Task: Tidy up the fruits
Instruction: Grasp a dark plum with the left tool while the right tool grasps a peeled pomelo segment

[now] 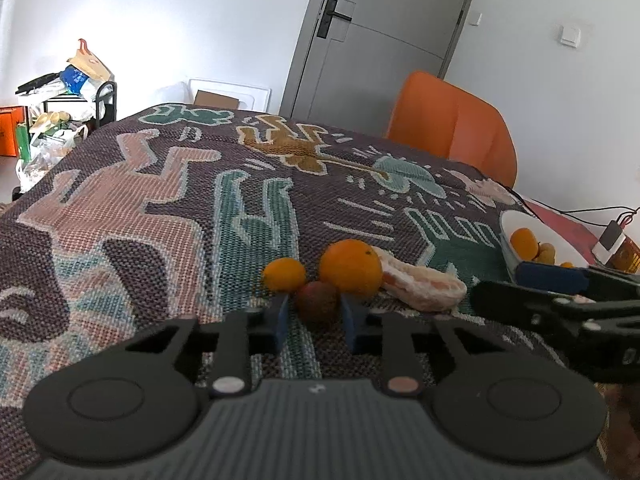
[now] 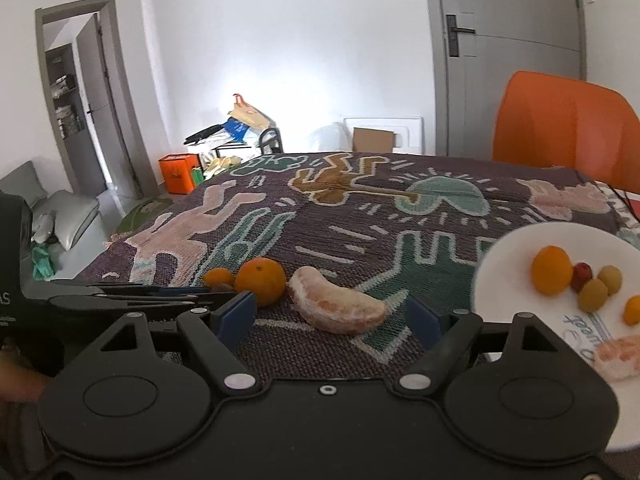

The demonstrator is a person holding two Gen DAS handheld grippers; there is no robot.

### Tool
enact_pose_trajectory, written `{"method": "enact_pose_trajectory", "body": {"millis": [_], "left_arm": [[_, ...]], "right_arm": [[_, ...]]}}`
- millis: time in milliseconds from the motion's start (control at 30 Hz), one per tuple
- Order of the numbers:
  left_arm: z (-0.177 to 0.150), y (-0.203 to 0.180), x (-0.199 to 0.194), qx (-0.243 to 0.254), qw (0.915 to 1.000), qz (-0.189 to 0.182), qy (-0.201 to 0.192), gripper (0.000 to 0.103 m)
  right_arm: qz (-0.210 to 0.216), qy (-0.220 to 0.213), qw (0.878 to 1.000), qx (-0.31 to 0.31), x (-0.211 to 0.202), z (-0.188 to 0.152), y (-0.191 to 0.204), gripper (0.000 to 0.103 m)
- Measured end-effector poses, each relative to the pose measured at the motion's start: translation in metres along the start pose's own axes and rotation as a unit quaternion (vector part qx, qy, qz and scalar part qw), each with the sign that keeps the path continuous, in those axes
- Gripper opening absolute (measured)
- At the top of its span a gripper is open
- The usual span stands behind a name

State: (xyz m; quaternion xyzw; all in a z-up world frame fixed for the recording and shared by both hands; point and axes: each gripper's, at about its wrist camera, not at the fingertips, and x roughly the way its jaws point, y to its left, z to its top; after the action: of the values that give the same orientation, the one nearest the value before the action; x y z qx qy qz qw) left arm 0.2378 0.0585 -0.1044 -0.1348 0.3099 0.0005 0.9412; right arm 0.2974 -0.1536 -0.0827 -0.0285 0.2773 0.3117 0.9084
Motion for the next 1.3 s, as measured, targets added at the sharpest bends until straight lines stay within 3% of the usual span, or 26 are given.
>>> {"method": "enact_pose_trajectory", "body": {"millis": [500, 900, 1300], "left_arm": [[0.002, 0.022, -0.031, -0.030, 0.9993, 0.007, -0.021, 0.022], [0.001, 0.044, -0.044, -0.055, 0.9977, 0.021, -0.033, 0.022], [-0.001, 0.043, -0.049, -0.058, 0.9976, 0.015, -0.037, 0.022]], "right_arm": [[0.022, 0.040, 0.998, -0.037, 0.045, 0.006, 0.005, 0.072], [0.020, 0.071, 0.996, -0.055, 0.073, 0.010, 0.000, 0.072], [0.017, 0.080, 0.995, -0.057, 0.054, 0.001, 0.006, 0.058]]}}
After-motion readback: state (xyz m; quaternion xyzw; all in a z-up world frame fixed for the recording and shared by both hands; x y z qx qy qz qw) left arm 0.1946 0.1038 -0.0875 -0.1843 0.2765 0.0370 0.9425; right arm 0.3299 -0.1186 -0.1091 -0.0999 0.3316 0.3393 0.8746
